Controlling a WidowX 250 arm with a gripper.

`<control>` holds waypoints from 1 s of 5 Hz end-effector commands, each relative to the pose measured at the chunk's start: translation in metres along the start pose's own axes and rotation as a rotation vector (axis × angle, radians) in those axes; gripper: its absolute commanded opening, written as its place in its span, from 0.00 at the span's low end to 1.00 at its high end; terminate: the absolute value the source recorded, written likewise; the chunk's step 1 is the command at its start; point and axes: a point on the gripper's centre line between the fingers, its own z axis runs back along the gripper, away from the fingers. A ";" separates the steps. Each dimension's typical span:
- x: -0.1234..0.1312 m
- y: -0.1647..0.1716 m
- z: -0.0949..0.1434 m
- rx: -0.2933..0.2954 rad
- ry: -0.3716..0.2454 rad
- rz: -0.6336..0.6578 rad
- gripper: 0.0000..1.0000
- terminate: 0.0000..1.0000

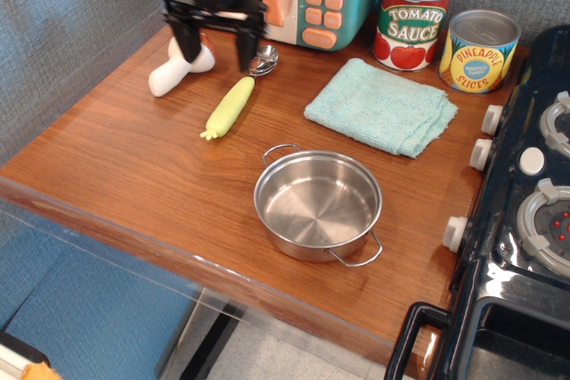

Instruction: Place the mushroom in the pot

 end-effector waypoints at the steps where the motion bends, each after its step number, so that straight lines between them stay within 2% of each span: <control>1: 0.035 0.052 0.023 0.024 -0.057 0.032 1.00 0.00; 4: 0.029 0.052 -0.030 0.033 0.068 0.036 1.00 0.00; 5: 0.030 0.050 -0.022 0.037 0.046 0.030 0.00 0.00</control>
